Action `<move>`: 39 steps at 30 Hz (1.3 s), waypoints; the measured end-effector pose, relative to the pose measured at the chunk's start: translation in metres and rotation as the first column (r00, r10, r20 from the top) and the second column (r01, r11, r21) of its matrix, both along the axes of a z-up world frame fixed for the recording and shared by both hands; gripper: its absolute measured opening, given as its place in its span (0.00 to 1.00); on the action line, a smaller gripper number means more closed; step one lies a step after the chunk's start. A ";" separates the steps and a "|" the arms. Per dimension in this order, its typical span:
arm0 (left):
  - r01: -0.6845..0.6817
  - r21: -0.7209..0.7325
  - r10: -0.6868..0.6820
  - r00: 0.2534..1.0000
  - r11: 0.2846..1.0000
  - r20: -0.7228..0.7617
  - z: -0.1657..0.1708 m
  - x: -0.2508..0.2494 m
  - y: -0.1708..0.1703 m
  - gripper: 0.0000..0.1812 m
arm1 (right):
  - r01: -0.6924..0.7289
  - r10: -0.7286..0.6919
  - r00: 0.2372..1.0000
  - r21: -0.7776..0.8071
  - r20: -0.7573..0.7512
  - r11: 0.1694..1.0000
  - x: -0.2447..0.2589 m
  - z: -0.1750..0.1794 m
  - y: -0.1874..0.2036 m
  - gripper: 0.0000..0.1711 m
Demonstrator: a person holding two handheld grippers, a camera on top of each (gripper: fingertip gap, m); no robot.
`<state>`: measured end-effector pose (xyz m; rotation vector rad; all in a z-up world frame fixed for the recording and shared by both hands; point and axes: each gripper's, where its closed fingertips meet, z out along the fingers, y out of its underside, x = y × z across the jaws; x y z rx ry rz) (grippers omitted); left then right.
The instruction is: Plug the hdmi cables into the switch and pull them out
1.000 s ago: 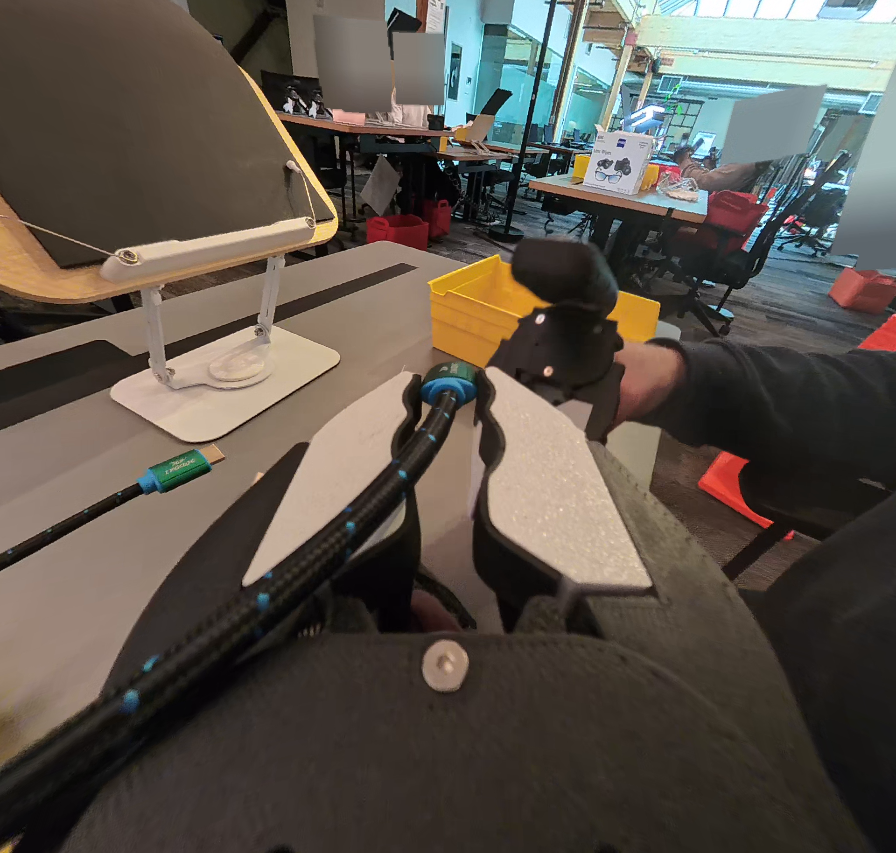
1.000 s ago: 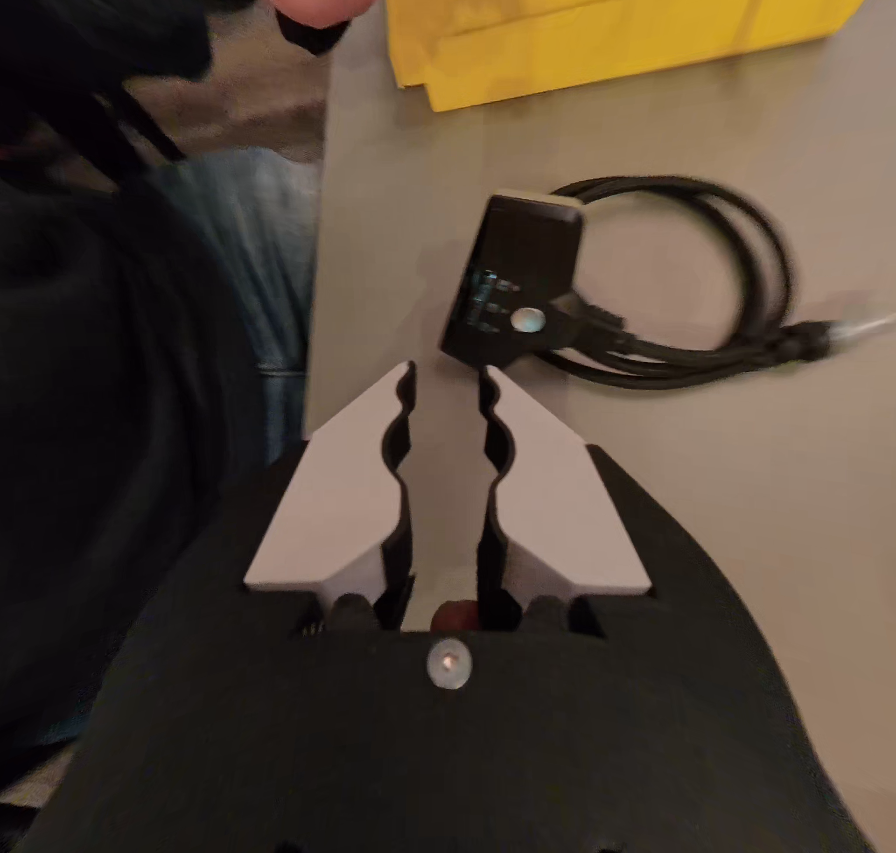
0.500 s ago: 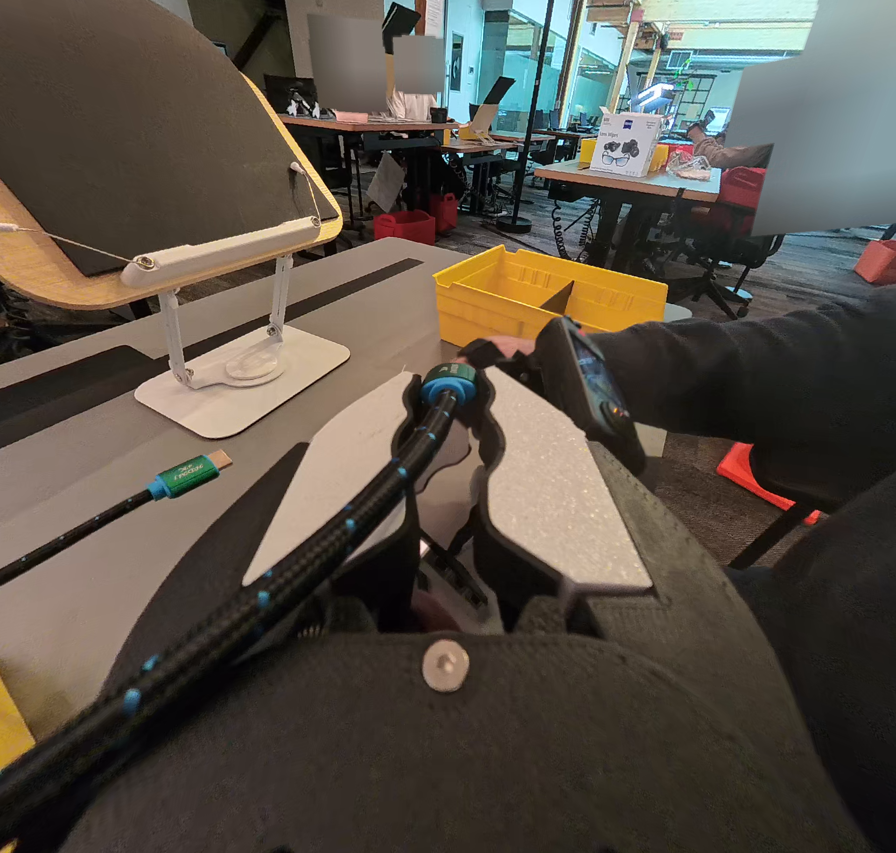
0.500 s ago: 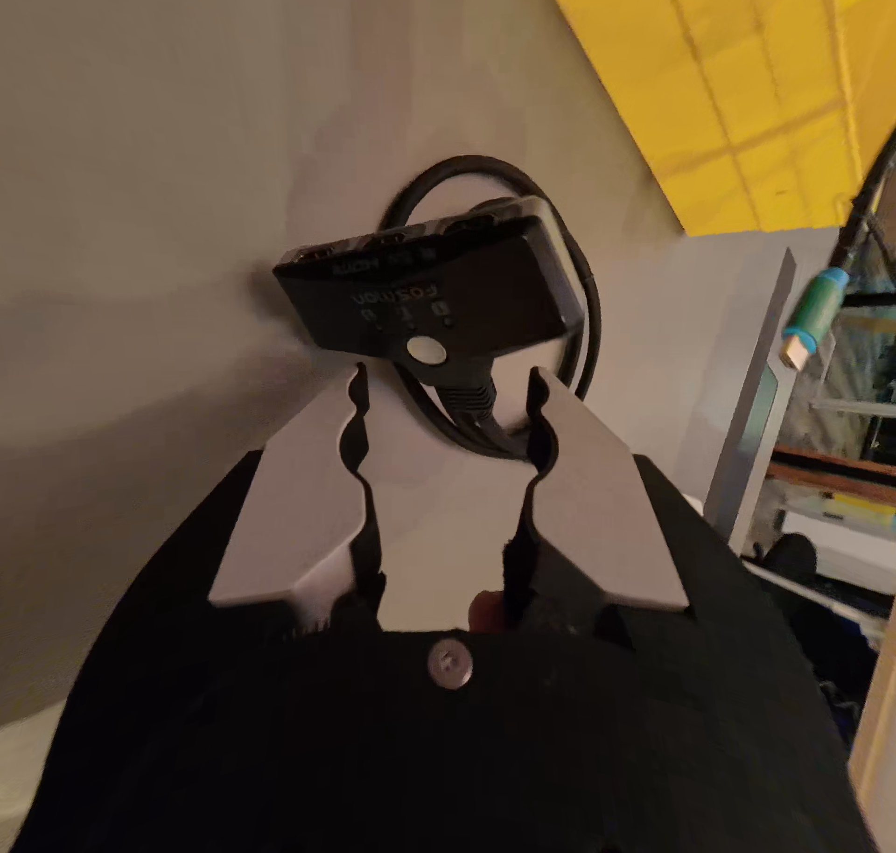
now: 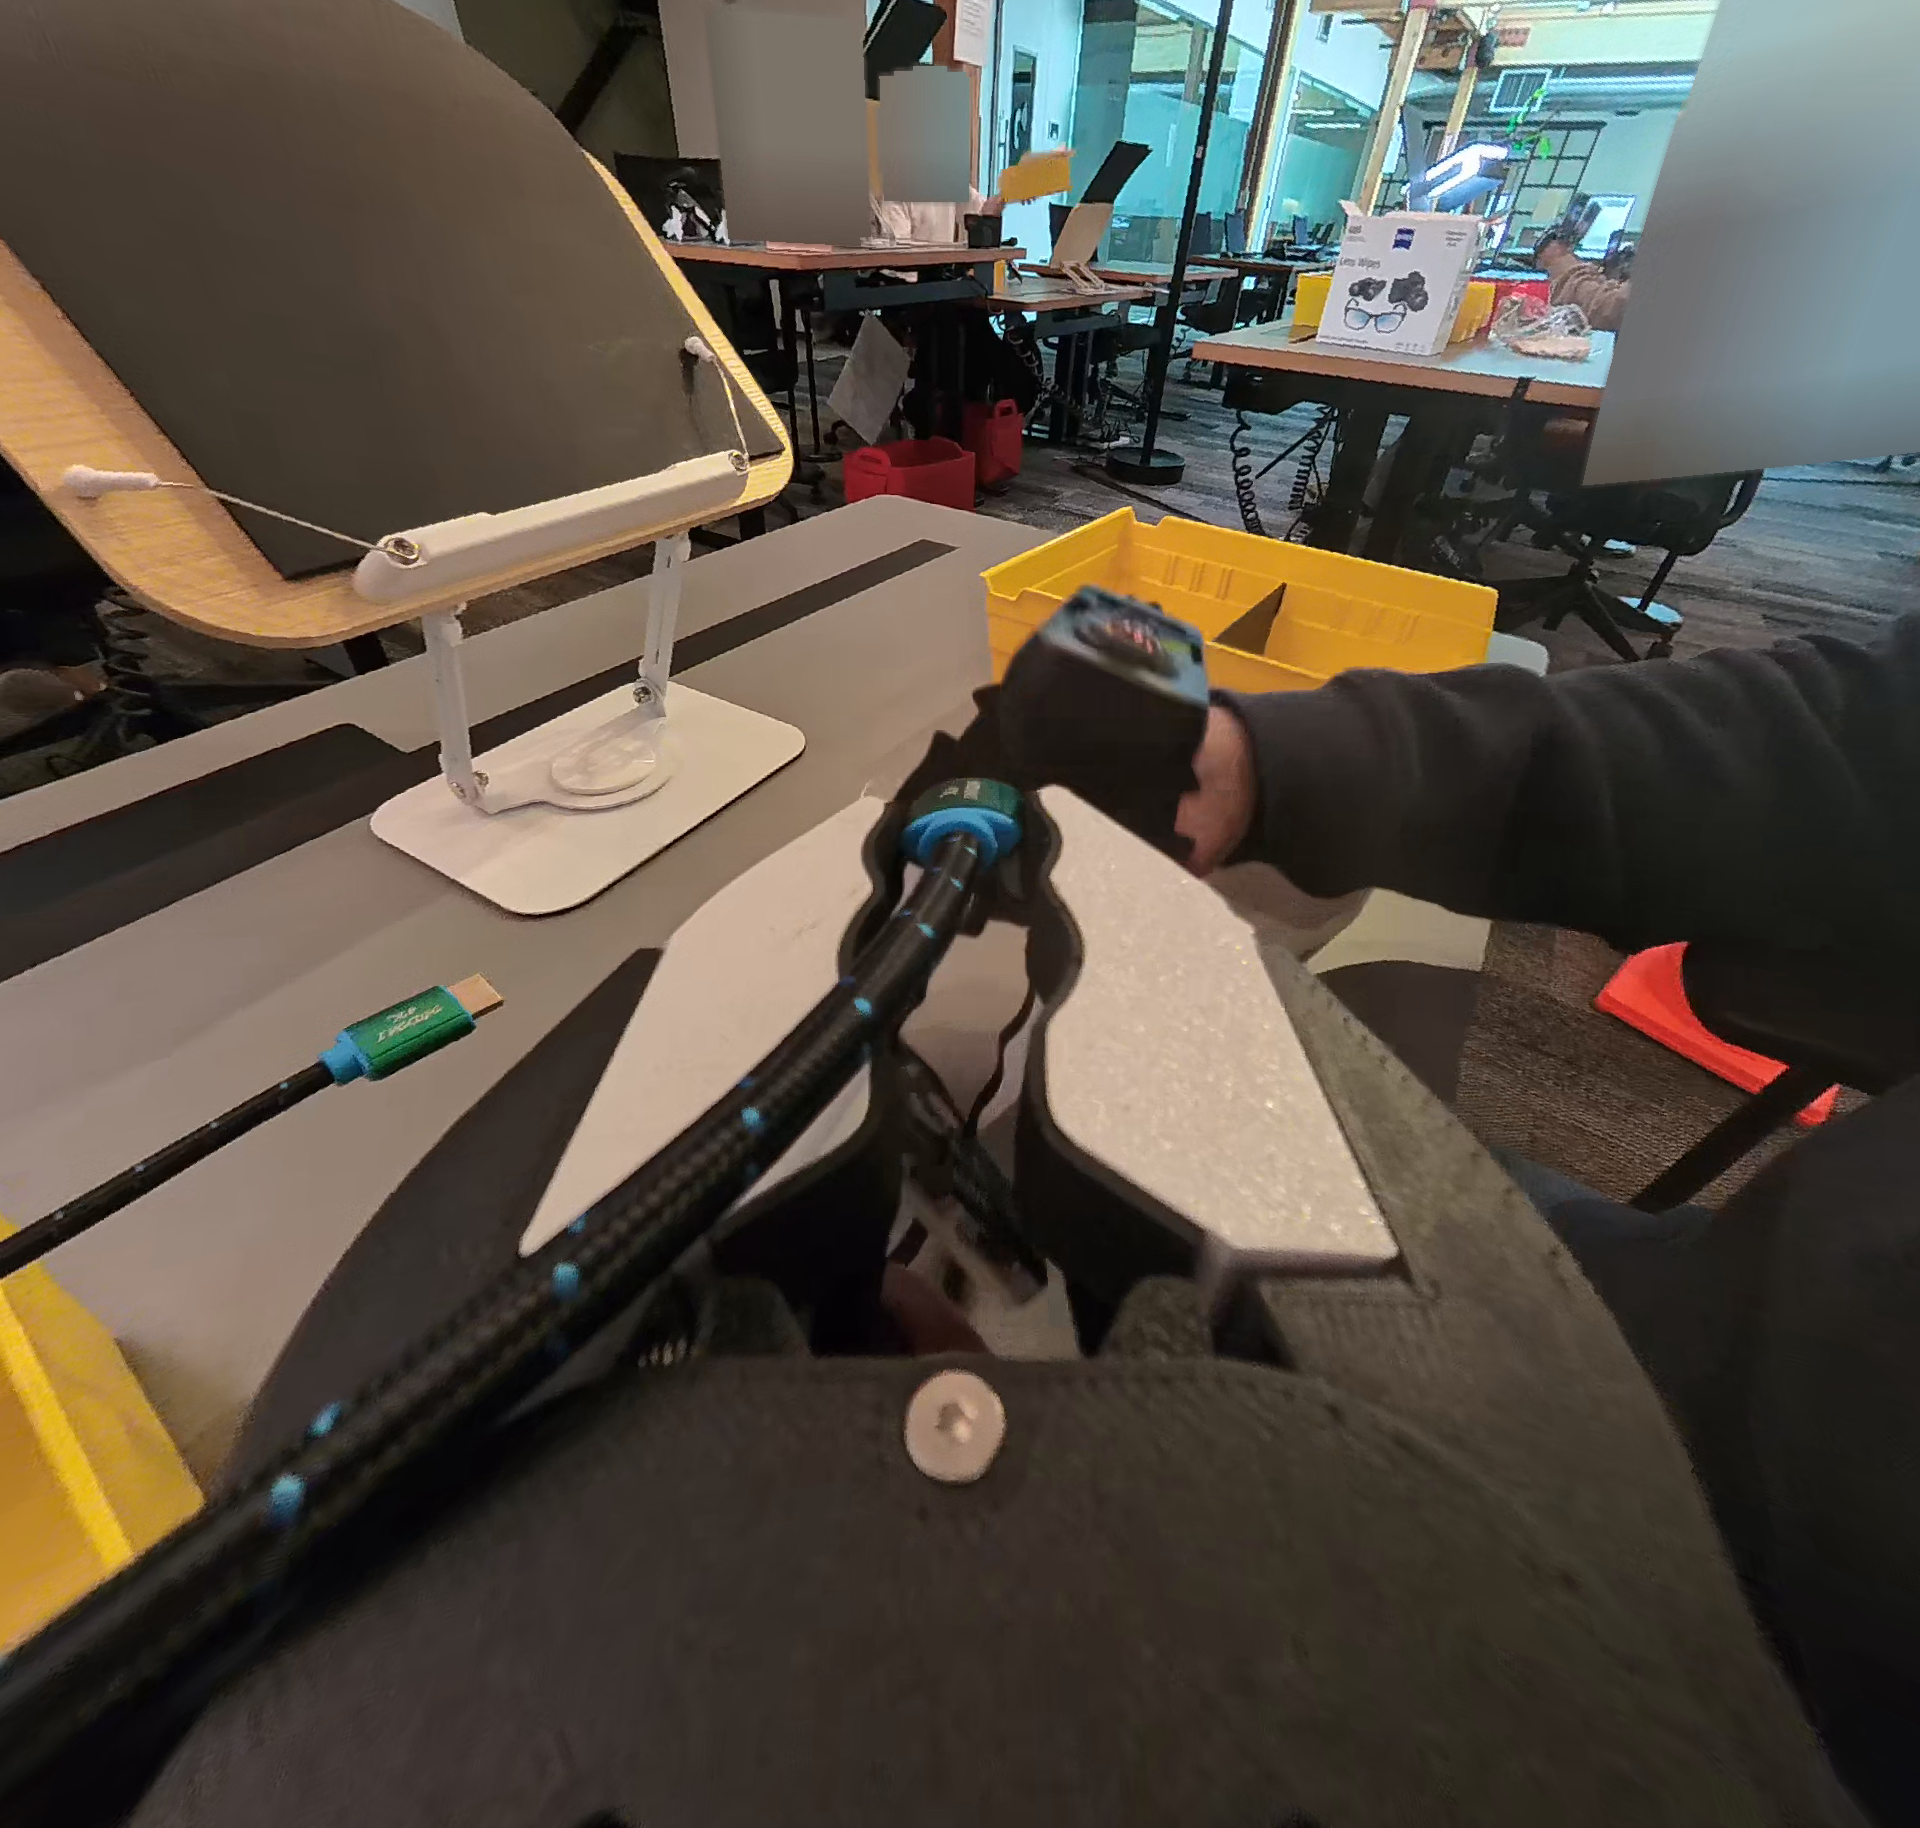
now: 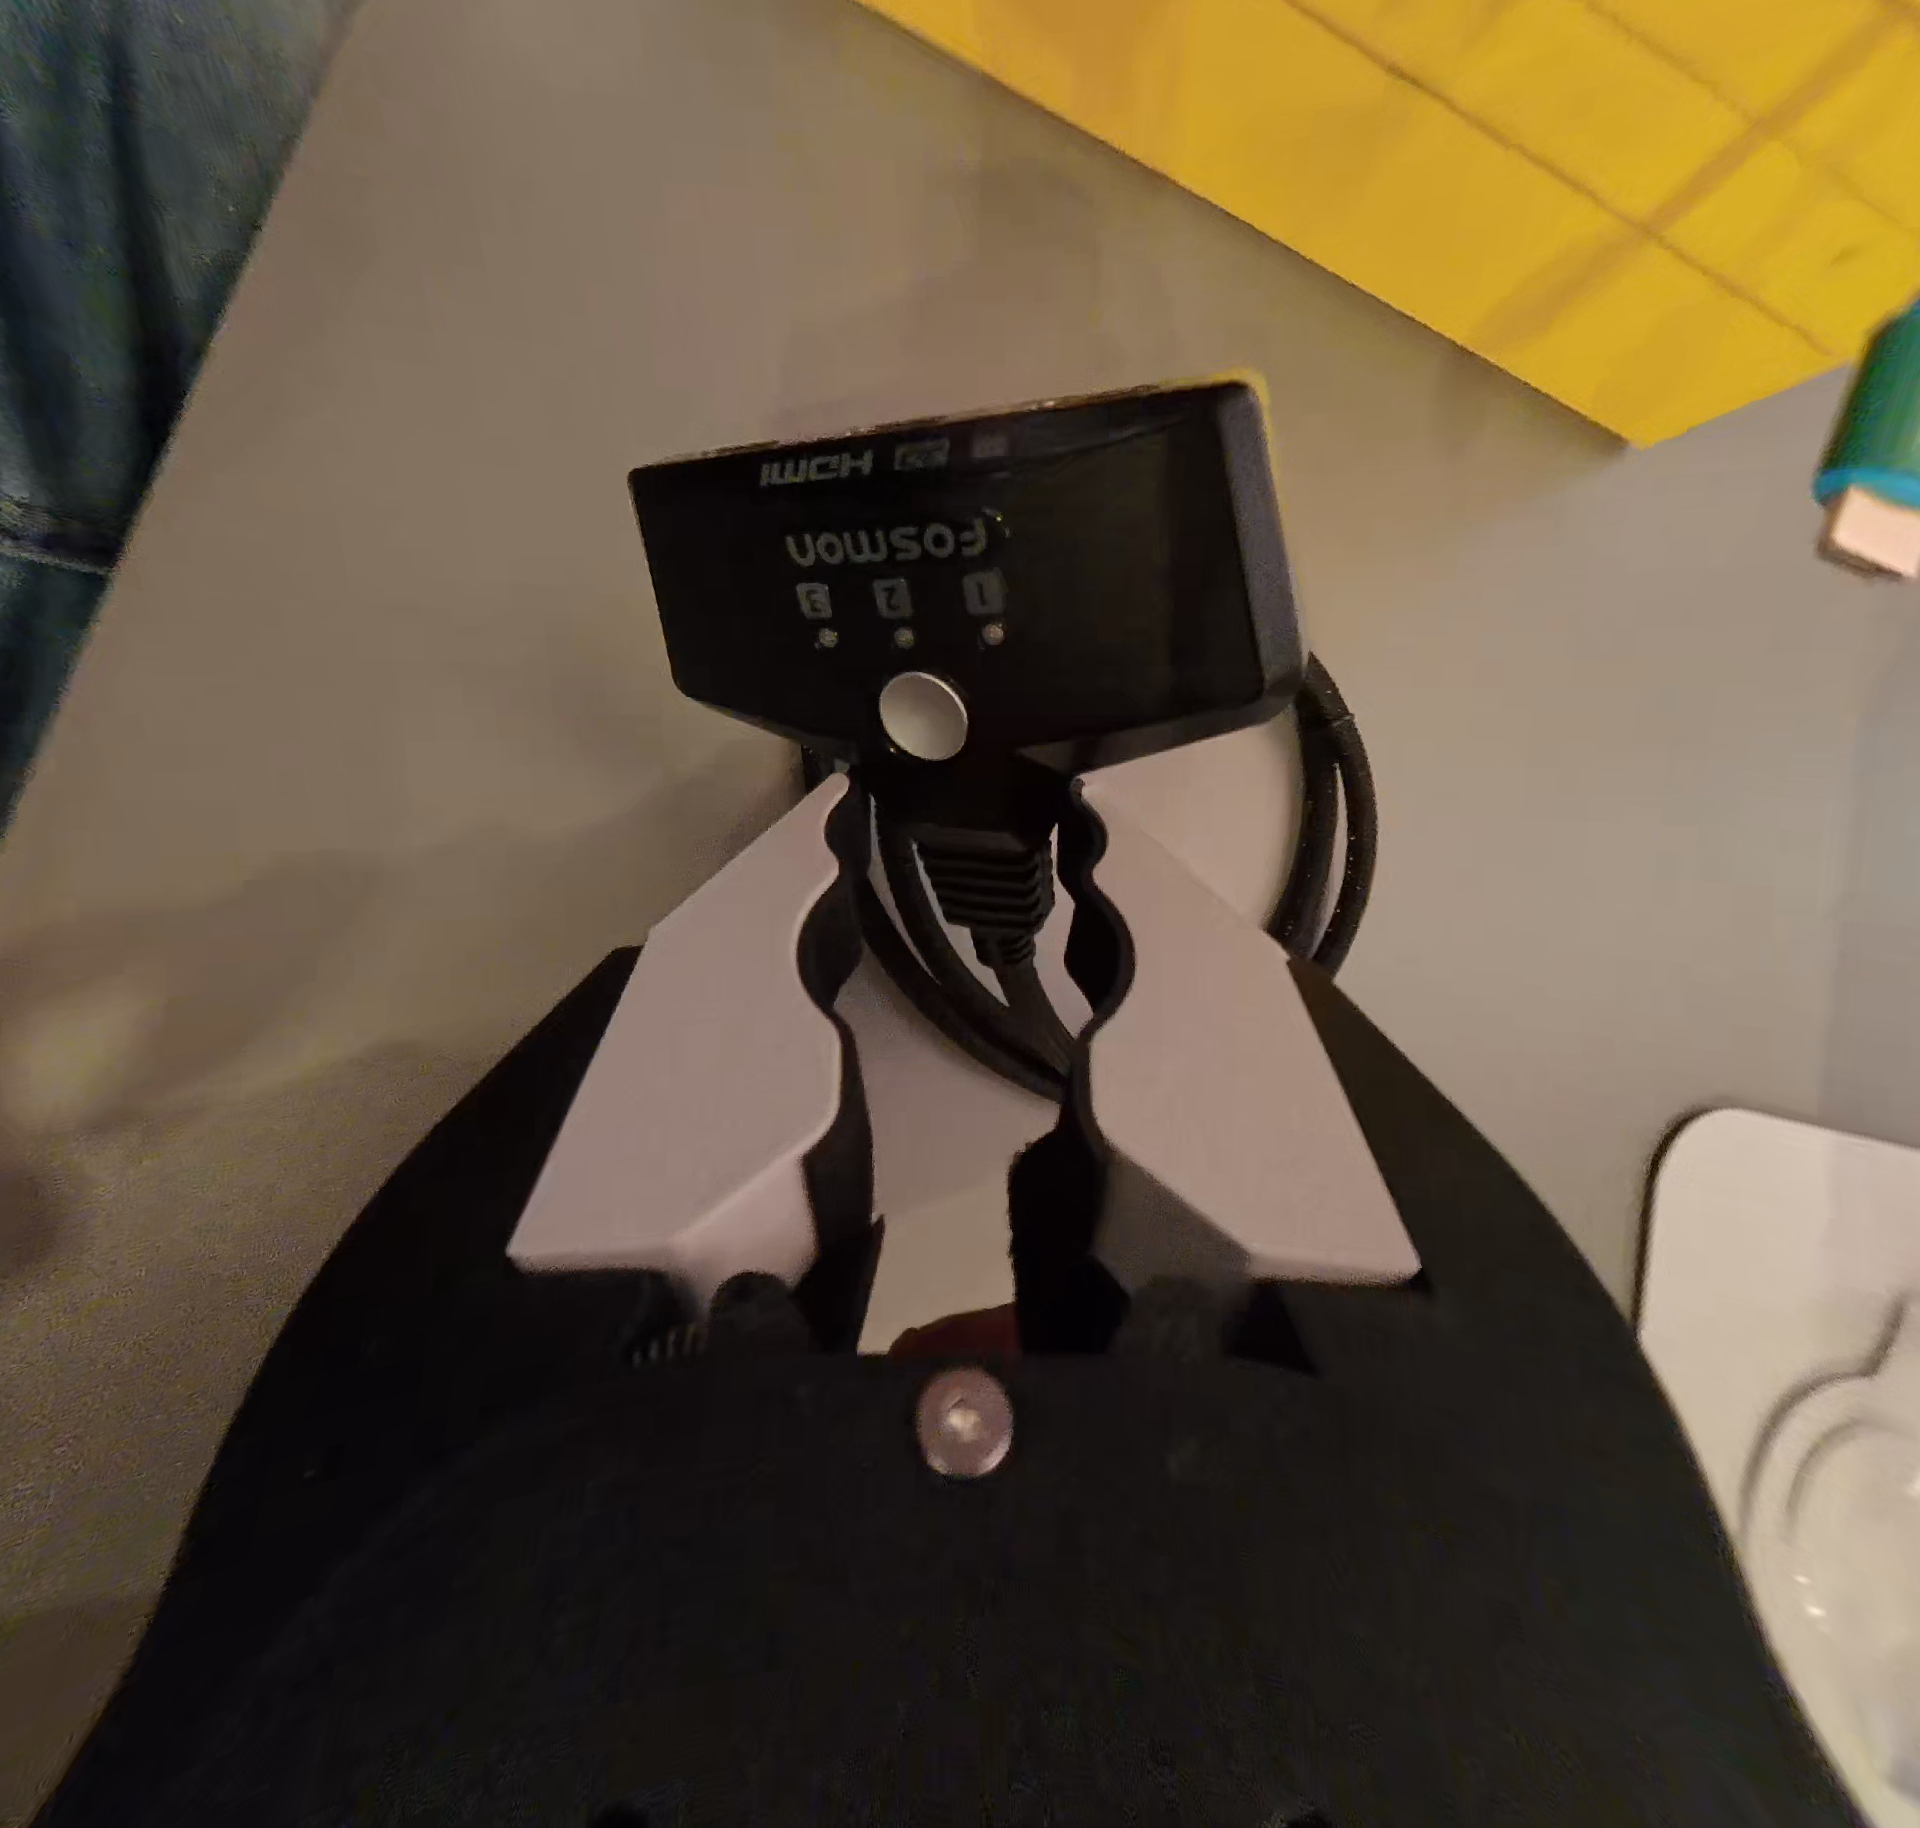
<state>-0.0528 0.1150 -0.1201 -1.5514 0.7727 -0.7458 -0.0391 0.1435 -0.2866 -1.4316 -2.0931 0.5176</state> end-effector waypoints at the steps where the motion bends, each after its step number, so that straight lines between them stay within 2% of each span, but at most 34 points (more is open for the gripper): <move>1: -0.005 0.004 0.005 1.000 1.000 -0.009 -0.001 -0.001 0.001 0.11 | 0.008 -0.008 1.000 -0.037 -0.003 0.999 0.003 0.004 0.001 0.20; 8: -0.028 0.043 0.032 0.996 0.999 -0.087 -0.010 -0.005 0.008 0.11 | -0.006 0.017 0.999 -0.243 0.041 0.970 0.026 0.030 -0.004 0.20; 12: -0.030 0.054 0.036 0.994 0.998 -0.108 -0.013 -0.006 0.012 0.11 | -0.023 0.069 0.989 -0.320 0.133 0.947 0.042 0.028 -0.014 0.20; 15: -0.027 0.056 0.034 0.992 0.998 -0.120 -0.015 -0.005 0.012 0.11 | -0.018 0.097 0.961 -0.291 0.259 0.957 0.055 0.015 -0.015 0.20; 19: -0.023 0.053 0.030 0.991 0.998 -0.133 -0.019 -0.003 0.011 0.11 | -0.042 0.143 0.877 -0.222 0.460 0.974 0.066 -0.002 -0.015 0.20; 22: -0.025 0.053 0.032 0.990 0.998 -0.138 -0.020 -0.003 0.010 0.11 | -0.086 0.142 0.854 -0.133 0.500 0.987 0.056 -0.016 -0.007 0.16; 24: -0.035 0.061 0.044 0.988 0.998 -0.146 -0.020 -0.007 0.010 0.11 | -0.078 0.110 0.875 -0.087 0.472 0.993 0.048 -0.020 -0.003 0.21; 26: -0.034 0.062 0.043 0.990 0.997 -0.138 -0.018 -0.008 0.010 0.11 | -0.074 0.082 0.899 -0.034 0.431 0.997 0.045 -0.021 -0.002 0.33; 30: -0.033 0.065 0.042 0.990 0.997 -0.133 -0.018 -0.010 0.010 0.11 | -0.025 0.008 0.967 0.065 0.256 0.998 0.037 -0.005 0.002 0.43; 31: -0.034 0.064 0.042 0.990 0.997 -0.134 -0.019 -0.011 0.010 0.11 | -0.023 0.001 0.980 0.109 0.198 0.994 0.034 0.002 0.003 0.50; 33: -0.035 0.068 0.043 0.991 0.997 -0.126 -0.018 -0.011 0.010 0.11 | -0.039 0.024 0.995 0.164 0.092 0.986 0.027 0.013 -0.006 0.56; 35: -0.039 0.079 0.048 0.991 0.996 -0.124 -0.015 -0.012 0.009 0.11 | -0.050 0.036 0.997 0.246 0.061 0.968 0.025 0.013 -0.014 0.65; 39: -0.041 0.108 0.053 0.992 0.993 -0.110 -0.009 -0.014 0.009 0.11 | 0.011 0.001 0.999 0.372 -0.032 0.928 0.013 0.010 -0.021 0.66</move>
